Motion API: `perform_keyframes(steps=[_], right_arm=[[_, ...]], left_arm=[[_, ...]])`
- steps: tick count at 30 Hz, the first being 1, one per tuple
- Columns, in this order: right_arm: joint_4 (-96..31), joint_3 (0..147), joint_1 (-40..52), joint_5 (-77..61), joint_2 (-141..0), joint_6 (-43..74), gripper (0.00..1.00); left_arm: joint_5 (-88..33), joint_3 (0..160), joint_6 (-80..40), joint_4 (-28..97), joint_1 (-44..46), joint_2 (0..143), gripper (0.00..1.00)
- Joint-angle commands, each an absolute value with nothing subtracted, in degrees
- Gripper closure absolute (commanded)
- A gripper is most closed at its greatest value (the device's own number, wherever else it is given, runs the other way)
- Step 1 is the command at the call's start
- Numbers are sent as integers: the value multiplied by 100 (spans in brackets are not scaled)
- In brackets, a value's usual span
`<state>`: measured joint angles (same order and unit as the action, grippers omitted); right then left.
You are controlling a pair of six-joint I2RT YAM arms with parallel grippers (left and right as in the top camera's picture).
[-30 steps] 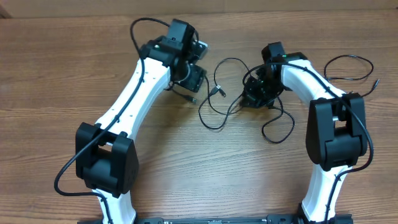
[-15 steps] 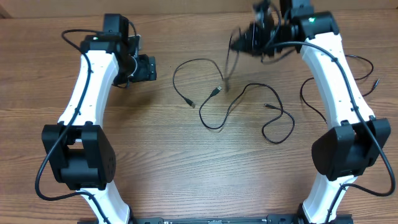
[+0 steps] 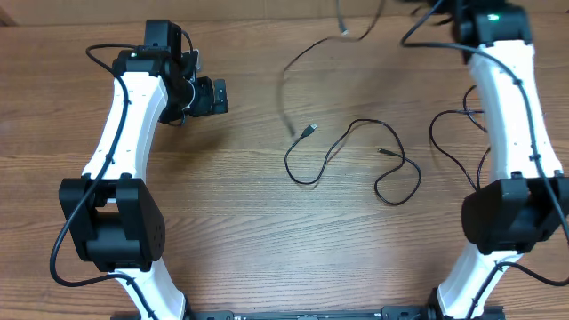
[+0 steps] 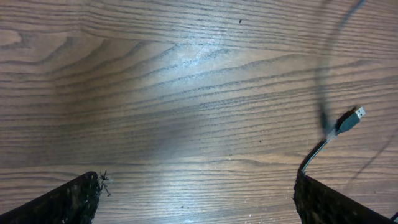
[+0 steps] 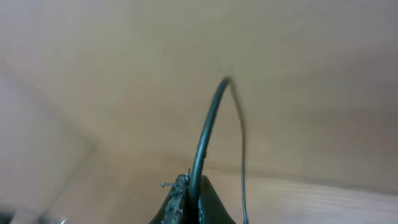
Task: Untangle cables
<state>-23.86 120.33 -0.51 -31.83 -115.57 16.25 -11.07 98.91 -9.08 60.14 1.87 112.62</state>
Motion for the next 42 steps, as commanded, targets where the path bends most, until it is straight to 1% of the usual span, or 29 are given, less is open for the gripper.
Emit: perform_keyframes(steps=[1, 2, 4, 6, 7, 10, 15, 18, 19, 23, 24, 26, 28, 29, 30, 31, 32, 34, 35, 36, 37, 40, 42], right_arm=[[-1900, 12162, -666, -2904, -11325, 2814, 96], [-1800, 12162, -945, -3076, -11268, 3057, 96], [-1905, 12162, -1238, -3122, -11218, 3131, 96], [-2241, 12162, -1522, -3118, -11203, 3129, 96], [-2703, 12158, -1750, -3118, -11203, 3120, 96], [-3575, 12156, -1988, -3111, -11203, 3100, 96], [-5402, 12149, -2196, -3037, -11205, 2349, 96], [-6302, 12095, -2193, -2320, -11209, 1933, 96], [-6560, 12036, -2193, -1767, -11212, 1896, 94], [-6969, 11946, -2193, -322, -11231, 1898, 92], [-7013, 11920, -2193, 3, -11231, 1896, 90], [-7105, 11917, -2193, 458, -11231, 1896, 82], [-7196, 11917, -2193, 777, -11231, 1896, 81], [-7247, 11917, -2196, 875, -11231, 1896, 75], [-7299, 11917, -2193, 947, -11231, 1894, 63], [-7338, 11917, -2193, 963, -11231, 1894, 55], [-7363, 11917, -2193, 961, -11231, 1896, 51], [-7365, 11917, -2193, 823, -11231, 1898, 50], [-7365, 11917, -2193, 554, -11231, 1883, 46], [-7365, 11917, -2180, 272, -11231, 1767, 44], [-7391, 11917, -2143, -438, -11242, 1350, 41], [-7553, 11917, -2014, -1518, -11271, 685, 41], [-7736, 11917, -1881, -1737, -11312, 587, 41]], left_arm=[[-1184, 9861, -989, 5999, 226, 11314, 1], [-1181, 9861, -989, 5999, 226, 11314, 1], [-1181, 9861, -989, 5999, 226, 11314, 0], [-1184, 9861, -989, 5996, 228, 11314, 1], [-1181, 9861, -989, 5996, 226, 11314, 0], [-1184, 9861, -989, 5996, 226, 11314, 1], [-1181, 9861, -989, 5996, 226, 11314, 0], [-1181, 9861, -989, 5996, 231, 11314, 0], [-1179, 9861, -989, 5996, 226, 11314, 1], [-1164, 9861, -989, 5996, 226, 11314, 0], [-1164, 9861, -989, 5996, 226, 11314, 0], [-1164, 9861, -989, 5996, 226, 11314, 0], [-1164, 9861, -989, 5996, 228, 11314, 0], [-1164, 9861, -989, 5996, 226, 11314, 0], [-1164, 9861, -989, 5996, 226, 11314, 0], [-1164, 9861, -989, 5996, 226, 11314, 0], [-1164, 9861, -989, 5996, 226, 11314, 1], [-1164, 9861, -989, 5994, 226, 11314, 0], [-1164, 9861, -989, 5996, 226, 11314, 0], [-1162, 9861, -989, 5996, 226, 11314, 0], [-1162, 9861, -989, 5996, 226, 11314, 0], [-1164, 9861, -989, 5996, 226, 11314, 0], [-1162, 9861, -989, 5996, 228, 11314, 1]])
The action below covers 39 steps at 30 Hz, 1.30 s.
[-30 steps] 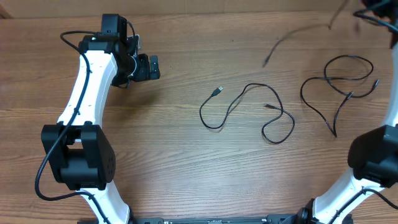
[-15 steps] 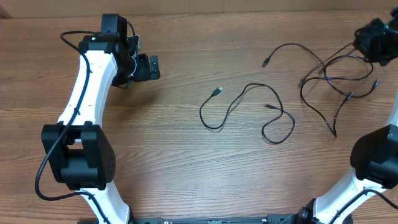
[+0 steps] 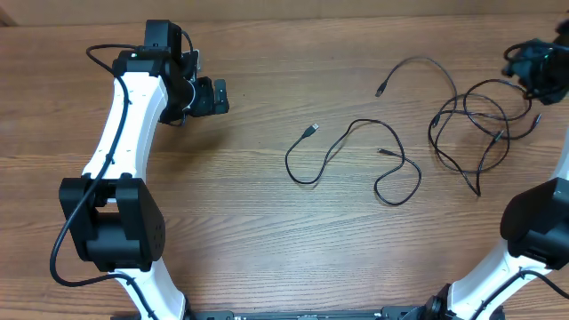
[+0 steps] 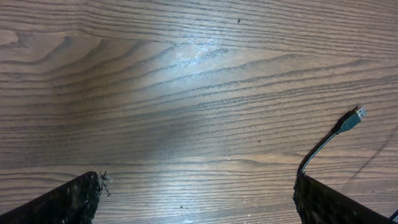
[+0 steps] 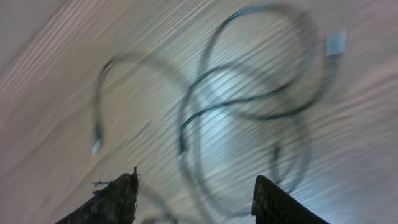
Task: Untangle cables
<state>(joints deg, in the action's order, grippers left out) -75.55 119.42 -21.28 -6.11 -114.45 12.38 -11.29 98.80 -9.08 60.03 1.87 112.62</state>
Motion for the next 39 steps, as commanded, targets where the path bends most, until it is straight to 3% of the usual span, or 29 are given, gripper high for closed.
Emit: perform_keyframes(steps=[1, 8, 9, 10, 16, 20, 21, 24, 25, 31, 32, 36, 39], right_arm=[[-7826, 11917, -1798, -1785, -11338, 591, 40], [-8134, 11856, -899, -2609, -11629, 613, 33], [-8055, 11758, -593, -2589, -11701, 773, 26], [-7979, 11673, -405, -2556, -11758, 880, 25], [-7277, 10761, 548, -2554, -12020, 1634, 26], [-6563, 9998, 974, -2539, -12020, 1927, 32], [-6368, 9784, 1096, -2453, -12020, 1999, 35], [-6147, 9384, 1415, -1590, -12020, 2145, 78], [-6252, 9395, 1459, -1284, -12020, 2145, 85], [-7585, 10206, 1382, -283, -11970, 2080, 92], [-7723, 10254, 1374, -119, -11970, 2075, 92], [-7964, 10097, 1365, 508, -11972, 2080, 69], [-7876, 9773, 1350, 760, -11972, 2080, 46]], left_arm=[[-1164, 9861, -989, 5996, 228, 11314, 1], [-1164, 9861, -989, 5996, 226, 11314, 1], [-1164, 9861, -989, 5996, 226, 11314, 0], [-1164, 9861, -989, 5996, 226, 11314, 0], [-1164, 9861, -989, 5996, 226, 11314, 0], [-1164, 9861, -989, 5996, 226, 11314, 0], [-1164, 9861, -989, 5996, 226, 11314, 0], [-1164, 9861, -989, 5996, 226, 11314, 1], [-1164, 9861, -989, 5996, 226, 11314, 0], [-1164, 9861, -989, 5996, 226, 11314, 0], [-1164, 9861, -989, 5996, 231, 11314, 1], [-1164, 9861, -989, 5996, 226, 11314, 0], [-1162, 9861, -989, 5996, 226, 11314, 0]])
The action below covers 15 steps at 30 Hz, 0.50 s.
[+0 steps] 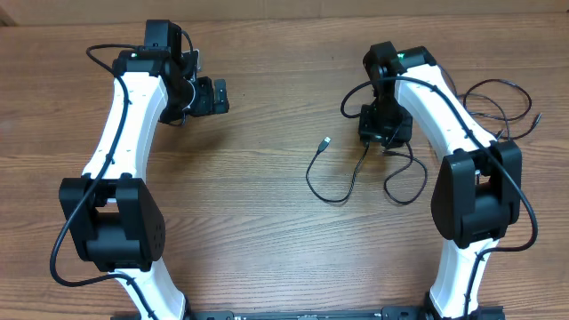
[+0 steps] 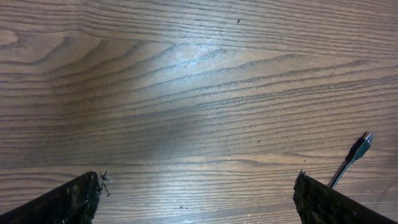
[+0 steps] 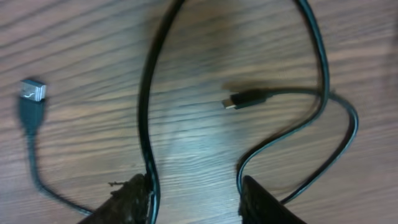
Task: Untangle cables
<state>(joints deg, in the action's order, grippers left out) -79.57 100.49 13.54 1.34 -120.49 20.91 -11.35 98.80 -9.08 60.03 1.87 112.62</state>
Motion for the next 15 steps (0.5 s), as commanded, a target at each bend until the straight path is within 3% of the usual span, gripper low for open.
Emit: perform_keyframes(steps=[1, 3, 5, 15], right_arm=[[-7852, 9697, 1341, 854, -11972, 2080, 39], [-7797, 9518, 1304, 993, -11972, 2084, 14], [-7747, 9356, 1247, 1048, -11972, 2084, 0], [-7089, 8195, 930, 248, -11972, 2530, 2]], left_arm=[[-1162, 9861, -989, 5996, 226, 11314, 0], [-1164, 9861, -989, 5996, 226, 11314, 1], [-1162, 9861, -989, 5996, 226, 11314, 0], [-1164, 9861, -989, 5994, 226, 11314, 0]])
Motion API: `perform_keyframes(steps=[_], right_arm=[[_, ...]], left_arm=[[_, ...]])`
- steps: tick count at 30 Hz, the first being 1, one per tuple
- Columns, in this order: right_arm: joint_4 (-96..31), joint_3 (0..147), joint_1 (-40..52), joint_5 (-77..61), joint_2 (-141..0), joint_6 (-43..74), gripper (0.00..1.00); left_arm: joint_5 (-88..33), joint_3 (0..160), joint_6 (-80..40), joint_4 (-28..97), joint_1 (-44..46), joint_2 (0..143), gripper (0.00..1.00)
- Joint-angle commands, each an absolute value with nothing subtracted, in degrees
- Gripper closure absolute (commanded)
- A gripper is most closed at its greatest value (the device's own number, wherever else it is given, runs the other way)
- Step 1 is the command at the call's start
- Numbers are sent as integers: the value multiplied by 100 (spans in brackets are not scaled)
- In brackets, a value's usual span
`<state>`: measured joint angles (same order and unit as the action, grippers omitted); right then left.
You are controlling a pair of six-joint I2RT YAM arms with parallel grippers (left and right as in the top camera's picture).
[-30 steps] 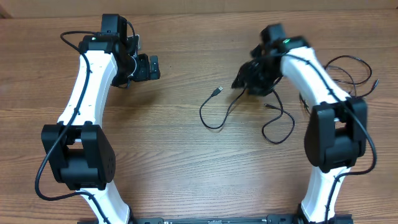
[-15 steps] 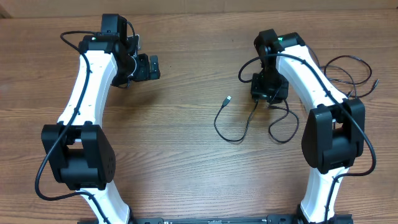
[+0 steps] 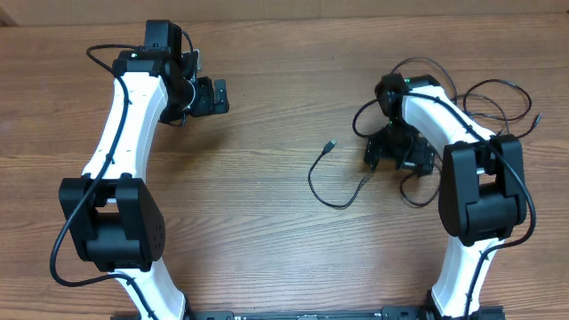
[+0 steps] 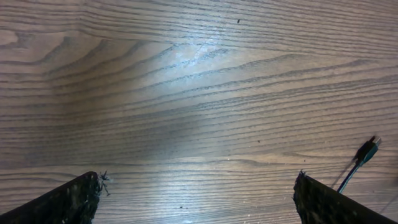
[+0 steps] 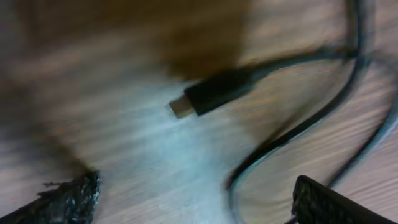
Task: Untangle cables
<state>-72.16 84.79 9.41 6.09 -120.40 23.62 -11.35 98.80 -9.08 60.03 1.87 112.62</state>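
Note:
A thin black cable [image 3: 340,197] lies in the middle of the table, its USB plug [image 3: 331,144] pointing to the far left. My right gripper [image 3: 400,153] sits low over that cable's right end. In the right wrist view, blurred, its jaws stand wide open [image 5: 196,186]; a small plug [image 5: 211,93] lies ahead and a strand of cable [image 5: 261,163] runs between the fingers. A second black cable [image 3: 498,93] lies looped at the far right. My left gripper [image 3: 210,96] hangs open [image 4: 199,180] over bare wood at the far left, with the USB plug [image 4: 369,150] at its right.
The table [image 3: 249,222] is brown wood. My right arm [image 3: 444,111] lies across part of the cables at the right, and the second cable's loops reach close to the table's far right edge.
My right gripper has moved a little to the right and toward the front, and its jaws stand wider apart. The middle cable's loop and USB plug have shifted slightly right. The left arm is unchanged.
First my right gripper was at the far edge, shut on a cable hanging off the table. Then it stood open at the far right, with that cable lying looped there. Later it was down at the middle cable, whose loop had shifted right, and now it is wide open over it.

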Motion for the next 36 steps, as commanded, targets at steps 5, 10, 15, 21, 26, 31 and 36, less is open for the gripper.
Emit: perform_keyframes(steps=[5, 10, 15, 21, 26, 31, 36], right_arm=[[-6689, 7603, 930, 117, -11972, 2534, 16], [-6624, 7491, 930, -480, -11970, 2456, 16], [-6766, 7590, 928, -762, -11970, 1927, 16], [-7588, 8484, 913, -784, -11968, 1623, 96], [-8543, 9946, 915, -716, -11819, 1398, 96], [-9456, 11124, 652, 530, -11570, 2040, 96], [-9592, 11485, 64, 899, -11262, 2123, 96]], left_arm=[[-1162, 9861, -989, 5996, 226, 11314, 0], [-1162, 9861, -989, 5994, 226, 11314, 0], [-1164, 9861, -989, 5994, 226, 11314, 1], [-1162, 9861, -989, 5996, 226, 11314, 0], [-1162, 9861, -989, 5994, 226, 11314, 0], [-1164, 9861, -989, 5994, 226, 11314, 0], [-1162, 9861, -989, 5996, 226, 11314, 1]])
